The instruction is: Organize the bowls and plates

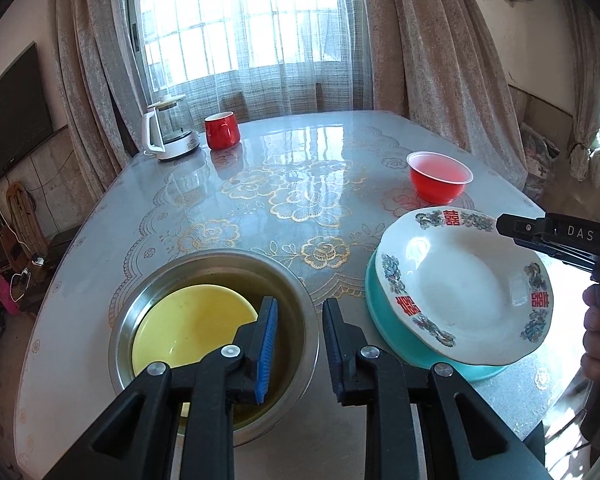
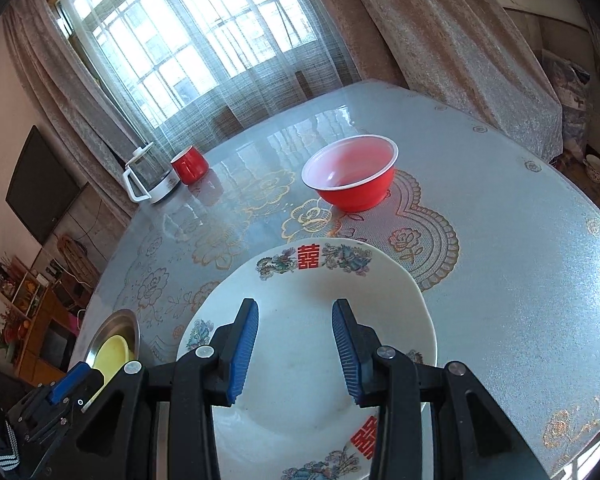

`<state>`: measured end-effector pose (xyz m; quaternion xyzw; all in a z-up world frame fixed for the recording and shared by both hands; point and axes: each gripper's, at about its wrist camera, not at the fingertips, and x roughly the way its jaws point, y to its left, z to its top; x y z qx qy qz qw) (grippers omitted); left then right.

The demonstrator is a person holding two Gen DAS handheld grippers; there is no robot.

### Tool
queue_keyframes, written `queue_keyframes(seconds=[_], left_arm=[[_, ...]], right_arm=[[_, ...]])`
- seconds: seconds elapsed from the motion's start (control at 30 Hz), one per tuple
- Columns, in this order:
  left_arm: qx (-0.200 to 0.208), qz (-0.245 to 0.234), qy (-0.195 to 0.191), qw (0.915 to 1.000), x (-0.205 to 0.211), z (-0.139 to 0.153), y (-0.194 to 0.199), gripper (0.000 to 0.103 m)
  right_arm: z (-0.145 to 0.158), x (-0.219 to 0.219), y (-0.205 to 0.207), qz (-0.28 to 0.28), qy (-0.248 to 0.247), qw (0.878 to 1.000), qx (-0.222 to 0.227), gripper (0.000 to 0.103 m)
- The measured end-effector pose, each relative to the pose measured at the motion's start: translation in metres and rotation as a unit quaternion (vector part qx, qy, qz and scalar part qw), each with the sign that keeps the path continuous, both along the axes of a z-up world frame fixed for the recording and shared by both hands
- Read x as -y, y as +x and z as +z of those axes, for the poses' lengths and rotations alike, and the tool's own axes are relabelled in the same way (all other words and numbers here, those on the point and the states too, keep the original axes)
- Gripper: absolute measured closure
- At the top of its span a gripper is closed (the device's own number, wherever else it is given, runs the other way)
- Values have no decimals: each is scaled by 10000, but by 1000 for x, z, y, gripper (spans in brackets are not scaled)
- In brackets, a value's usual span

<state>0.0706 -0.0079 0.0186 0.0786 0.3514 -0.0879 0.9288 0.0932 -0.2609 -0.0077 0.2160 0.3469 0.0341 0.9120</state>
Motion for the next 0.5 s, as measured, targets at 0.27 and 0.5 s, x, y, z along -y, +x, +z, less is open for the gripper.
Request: queue_keyframes(seconds=[0.27, 0.5], left_arm=[[40, -161, 95, 9998, 16, 2, 6, 77], [13, -229, 142, 9996, 27, 2, 16, 77]], right_arm=[[1, 17, 3, -183, 45, 9998, 12, 64], [1, 32, 9, -301, 25, 9995, -29, 64]])
